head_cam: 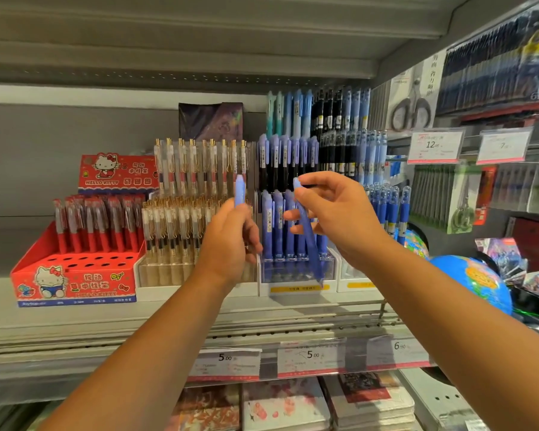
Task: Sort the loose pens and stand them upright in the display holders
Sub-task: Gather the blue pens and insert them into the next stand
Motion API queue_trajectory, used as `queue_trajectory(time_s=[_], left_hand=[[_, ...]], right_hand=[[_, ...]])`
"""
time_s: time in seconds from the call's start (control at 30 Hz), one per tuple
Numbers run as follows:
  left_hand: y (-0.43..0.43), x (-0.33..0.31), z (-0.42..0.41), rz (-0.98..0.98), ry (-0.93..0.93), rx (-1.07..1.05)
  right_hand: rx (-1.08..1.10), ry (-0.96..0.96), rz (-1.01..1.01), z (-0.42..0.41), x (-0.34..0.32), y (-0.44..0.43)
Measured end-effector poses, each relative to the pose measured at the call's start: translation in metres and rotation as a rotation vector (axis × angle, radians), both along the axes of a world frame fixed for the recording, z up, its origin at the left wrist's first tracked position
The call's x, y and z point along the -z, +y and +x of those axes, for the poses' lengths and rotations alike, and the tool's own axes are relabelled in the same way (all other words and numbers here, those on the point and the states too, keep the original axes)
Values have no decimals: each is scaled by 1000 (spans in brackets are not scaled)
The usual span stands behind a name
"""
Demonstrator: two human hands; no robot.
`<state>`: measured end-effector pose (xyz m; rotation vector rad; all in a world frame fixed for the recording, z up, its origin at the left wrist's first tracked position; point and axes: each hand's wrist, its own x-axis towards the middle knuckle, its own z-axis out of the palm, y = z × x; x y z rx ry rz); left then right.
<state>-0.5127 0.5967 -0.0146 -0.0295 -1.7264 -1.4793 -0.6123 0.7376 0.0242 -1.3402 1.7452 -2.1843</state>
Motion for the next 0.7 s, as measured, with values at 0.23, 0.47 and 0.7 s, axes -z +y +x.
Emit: queue_trajectory(time_s=[0.23, 0.47, 0.7], left_hand=[[-1, -2, 0, -74, -67, -75], [1, -1, -2, -207, 22, -157], [-1, 0, -2, -238, 24, -214]], right_hand=[[163, 123, 10, -8, 0, -5], [273, 217, -75, -8, -7, -14], [347, 289, 31, -15, -2, -22]])
